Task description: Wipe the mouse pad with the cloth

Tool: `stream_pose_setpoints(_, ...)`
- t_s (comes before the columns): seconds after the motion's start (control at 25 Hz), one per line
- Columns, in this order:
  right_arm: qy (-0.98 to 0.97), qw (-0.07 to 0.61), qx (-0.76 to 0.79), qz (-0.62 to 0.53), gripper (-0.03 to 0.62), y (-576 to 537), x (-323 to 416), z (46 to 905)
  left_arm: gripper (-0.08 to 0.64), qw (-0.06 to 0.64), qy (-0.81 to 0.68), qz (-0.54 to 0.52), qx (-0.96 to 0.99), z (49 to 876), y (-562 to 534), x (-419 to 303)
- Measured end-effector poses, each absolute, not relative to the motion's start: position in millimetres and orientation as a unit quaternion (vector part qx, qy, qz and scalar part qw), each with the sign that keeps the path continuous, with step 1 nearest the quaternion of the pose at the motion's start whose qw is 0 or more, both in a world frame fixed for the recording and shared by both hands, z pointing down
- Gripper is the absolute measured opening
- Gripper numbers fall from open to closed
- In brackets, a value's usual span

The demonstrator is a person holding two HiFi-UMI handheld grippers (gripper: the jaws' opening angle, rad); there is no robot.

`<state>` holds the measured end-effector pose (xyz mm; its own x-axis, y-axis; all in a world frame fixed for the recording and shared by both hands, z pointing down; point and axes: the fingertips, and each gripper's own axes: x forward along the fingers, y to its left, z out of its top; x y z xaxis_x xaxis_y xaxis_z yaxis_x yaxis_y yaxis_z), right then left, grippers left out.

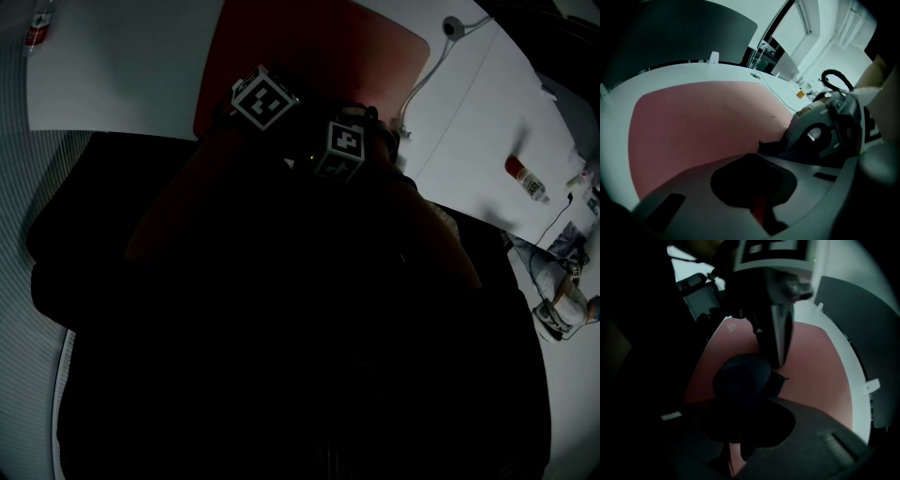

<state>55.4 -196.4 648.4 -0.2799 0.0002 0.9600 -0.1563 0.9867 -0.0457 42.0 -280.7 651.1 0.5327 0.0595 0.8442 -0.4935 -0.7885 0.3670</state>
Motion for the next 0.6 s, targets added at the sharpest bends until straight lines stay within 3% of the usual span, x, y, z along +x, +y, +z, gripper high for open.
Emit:
stream_pose_setpoints(0.36,-0.738,0.612,0.261,0.107,0.071,-344.5,198.3,647.7,0.008,0.296,-0.143,0.462,0.824,652.6,-278.8,38.1)
stream_pose_setpoints(0.6,-0.705,0.675,0.212,0.042,0.052,-299.4,154.0,650.8,0.008,0.291,-0.148,0.460,0.826,649.1,-277.9,39.1)
